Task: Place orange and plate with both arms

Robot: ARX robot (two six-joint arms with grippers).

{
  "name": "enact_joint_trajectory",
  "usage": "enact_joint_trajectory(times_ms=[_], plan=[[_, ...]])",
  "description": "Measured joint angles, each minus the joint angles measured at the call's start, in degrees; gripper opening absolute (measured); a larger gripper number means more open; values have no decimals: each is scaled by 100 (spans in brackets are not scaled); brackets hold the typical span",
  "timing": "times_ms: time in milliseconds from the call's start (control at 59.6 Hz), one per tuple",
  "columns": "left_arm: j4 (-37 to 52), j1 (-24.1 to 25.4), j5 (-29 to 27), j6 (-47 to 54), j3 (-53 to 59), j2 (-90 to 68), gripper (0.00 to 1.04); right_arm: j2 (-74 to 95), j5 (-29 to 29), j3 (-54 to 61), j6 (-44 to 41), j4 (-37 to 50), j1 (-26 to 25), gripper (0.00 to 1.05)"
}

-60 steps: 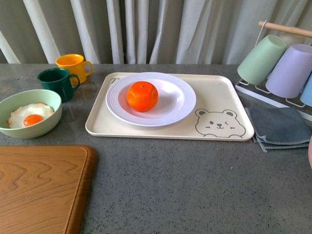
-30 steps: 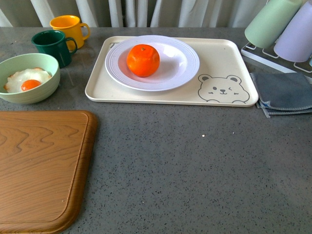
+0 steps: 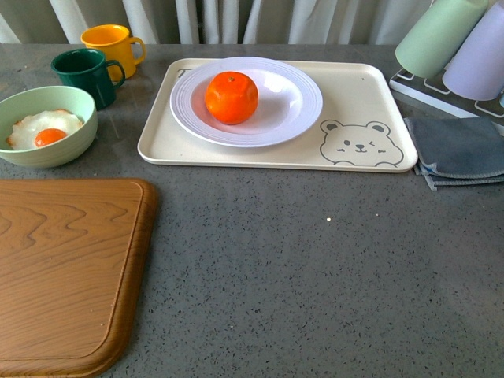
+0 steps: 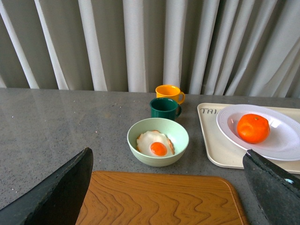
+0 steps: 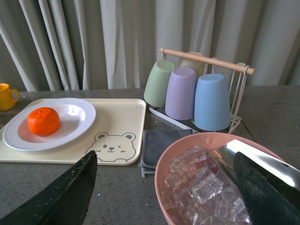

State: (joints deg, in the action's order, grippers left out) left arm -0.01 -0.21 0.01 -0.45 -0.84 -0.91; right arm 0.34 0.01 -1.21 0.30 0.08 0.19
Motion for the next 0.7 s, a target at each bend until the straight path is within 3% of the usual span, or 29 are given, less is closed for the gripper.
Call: enact_joint_trajectory(times_ms=[67,705], plan=[[0,0,0,0,0,0,96,0,0,0,2,0,0,97],[-2,0,0,0,0,0,96,0,2,0,0,0,0,96]])
